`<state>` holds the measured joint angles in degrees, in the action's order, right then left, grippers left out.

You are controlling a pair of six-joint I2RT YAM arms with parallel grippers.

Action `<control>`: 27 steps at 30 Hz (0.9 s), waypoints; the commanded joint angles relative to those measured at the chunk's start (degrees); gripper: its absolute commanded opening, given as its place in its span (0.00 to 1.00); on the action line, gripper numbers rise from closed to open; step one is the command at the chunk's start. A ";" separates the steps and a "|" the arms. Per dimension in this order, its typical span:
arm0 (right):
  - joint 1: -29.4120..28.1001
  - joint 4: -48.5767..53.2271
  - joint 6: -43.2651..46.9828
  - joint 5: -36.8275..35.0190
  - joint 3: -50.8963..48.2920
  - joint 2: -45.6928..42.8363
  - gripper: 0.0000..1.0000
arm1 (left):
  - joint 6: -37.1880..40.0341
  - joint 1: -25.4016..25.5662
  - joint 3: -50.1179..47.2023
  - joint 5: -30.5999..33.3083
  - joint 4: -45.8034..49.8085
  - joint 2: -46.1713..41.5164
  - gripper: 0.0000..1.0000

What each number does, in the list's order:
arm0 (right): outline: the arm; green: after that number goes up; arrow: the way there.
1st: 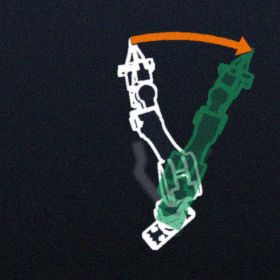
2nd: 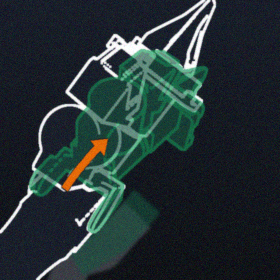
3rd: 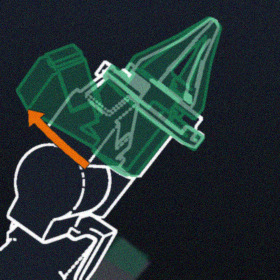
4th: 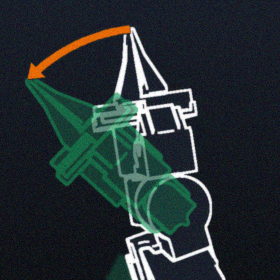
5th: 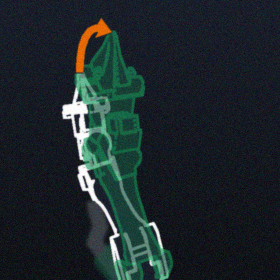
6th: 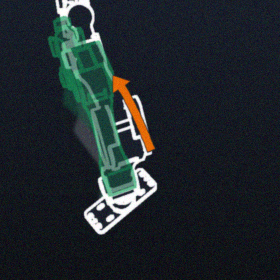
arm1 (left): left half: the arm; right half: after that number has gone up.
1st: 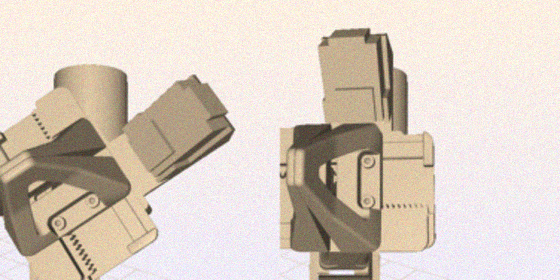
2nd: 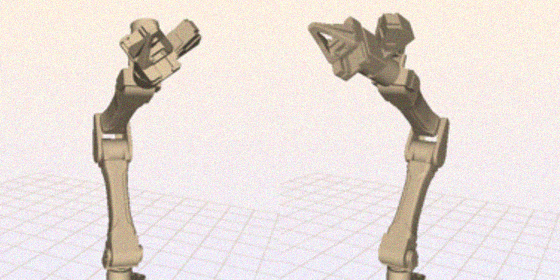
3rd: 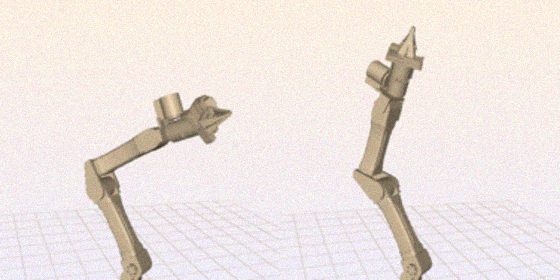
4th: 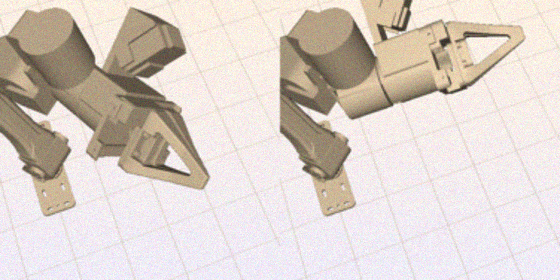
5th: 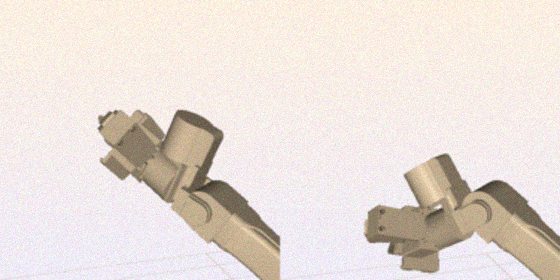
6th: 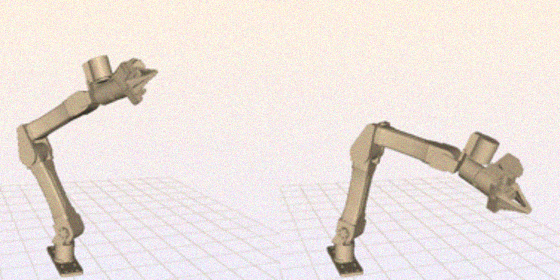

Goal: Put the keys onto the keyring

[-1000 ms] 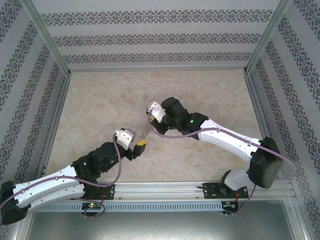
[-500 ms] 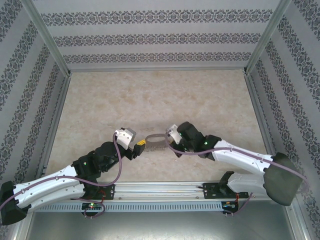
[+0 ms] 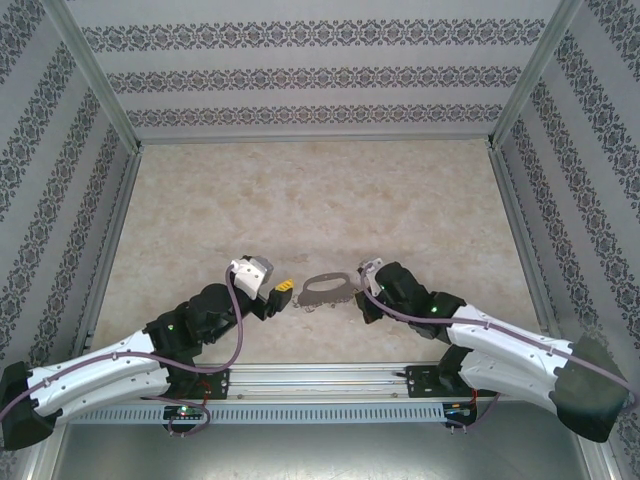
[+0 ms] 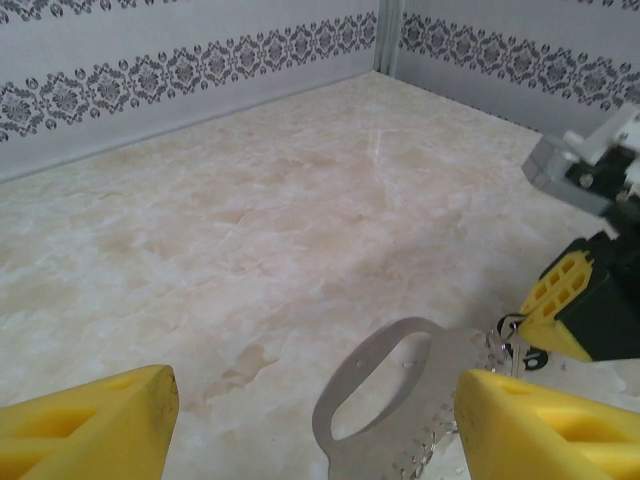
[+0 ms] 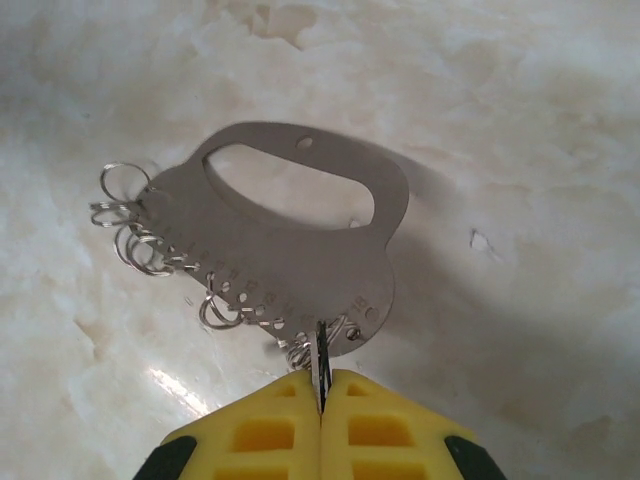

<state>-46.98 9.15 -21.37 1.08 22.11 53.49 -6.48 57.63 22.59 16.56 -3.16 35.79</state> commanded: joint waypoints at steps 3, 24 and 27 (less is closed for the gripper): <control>0.42 -3.31 -9.55 -3.20 -6.39 -4.34 0.00 | 1.86 -0.76 -1.23 -0.86 -3.70 -0.82 0.74; -2.15 6.02 -1.47 -12.33 5.20 -8.92 0.89 | -2.02 -6.08 1.15 -7.68 -2.48 6.28 1.00; -0.88 7.00 8.02 -16.69 11.62 -5.88 0.98 | -5.03 -10.62 2.50 -11.46 0.42 8.61 1.00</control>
<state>-48.58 14.70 -23.59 -10.55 28.86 46.11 -7.40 50.02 22.72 9.10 -6.02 43.27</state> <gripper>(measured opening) 0.973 0.999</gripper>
